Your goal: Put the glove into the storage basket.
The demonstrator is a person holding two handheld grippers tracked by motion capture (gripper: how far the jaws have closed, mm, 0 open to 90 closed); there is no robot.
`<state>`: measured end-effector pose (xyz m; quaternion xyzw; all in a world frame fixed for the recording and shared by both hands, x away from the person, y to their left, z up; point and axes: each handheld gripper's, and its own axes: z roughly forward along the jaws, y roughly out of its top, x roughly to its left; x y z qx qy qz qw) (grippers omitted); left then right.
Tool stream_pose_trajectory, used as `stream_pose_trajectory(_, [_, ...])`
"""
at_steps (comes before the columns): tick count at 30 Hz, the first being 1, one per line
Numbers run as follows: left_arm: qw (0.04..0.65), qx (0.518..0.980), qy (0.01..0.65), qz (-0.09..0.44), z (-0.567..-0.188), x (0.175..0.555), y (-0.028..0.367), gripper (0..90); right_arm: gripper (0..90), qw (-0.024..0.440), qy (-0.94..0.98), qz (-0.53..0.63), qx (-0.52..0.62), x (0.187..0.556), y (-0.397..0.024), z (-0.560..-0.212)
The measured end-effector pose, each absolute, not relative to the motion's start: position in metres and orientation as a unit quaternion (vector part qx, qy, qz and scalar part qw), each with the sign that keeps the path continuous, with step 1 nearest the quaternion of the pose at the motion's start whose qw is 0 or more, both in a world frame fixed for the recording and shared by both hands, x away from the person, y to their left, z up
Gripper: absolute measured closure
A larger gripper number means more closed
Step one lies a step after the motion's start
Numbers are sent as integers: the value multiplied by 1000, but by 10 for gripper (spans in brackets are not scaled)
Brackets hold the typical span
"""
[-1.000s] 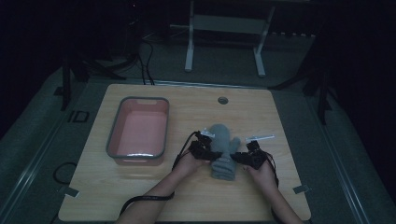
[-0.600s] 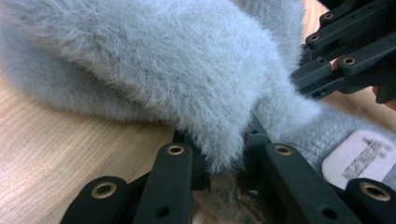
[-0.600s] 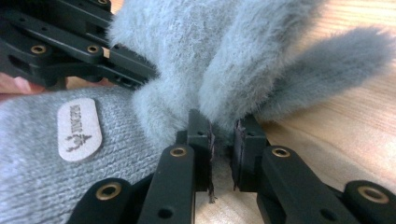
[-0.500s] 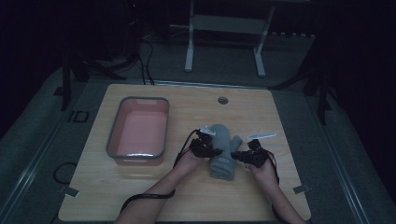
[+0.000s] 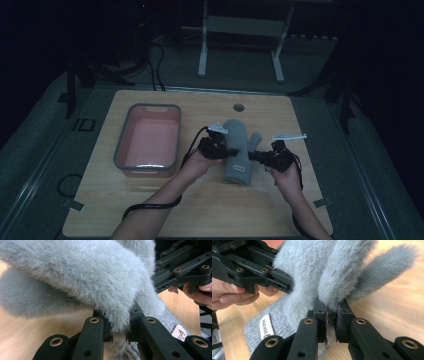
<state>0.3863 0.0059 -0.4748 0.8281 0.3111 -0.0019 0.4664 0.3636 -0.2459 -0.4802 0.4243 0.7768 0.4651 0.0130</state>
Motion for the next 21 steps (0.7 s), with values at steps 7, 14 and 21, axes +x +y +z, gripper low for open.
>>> stream_pose_trajectory(7, [464,829,312,18,-451,389,26,802,817,15,776,477,414,370,-226,-458])
stream_pose_trajectory(14, [465,826,318,29,-440,391,53,801,817,13,786,474,395,380,-196,-443])
stream_pose_trajectory(21, [467,819,329,42,-428,393,88,801,818,5,791,478,381,390,-165,-431])
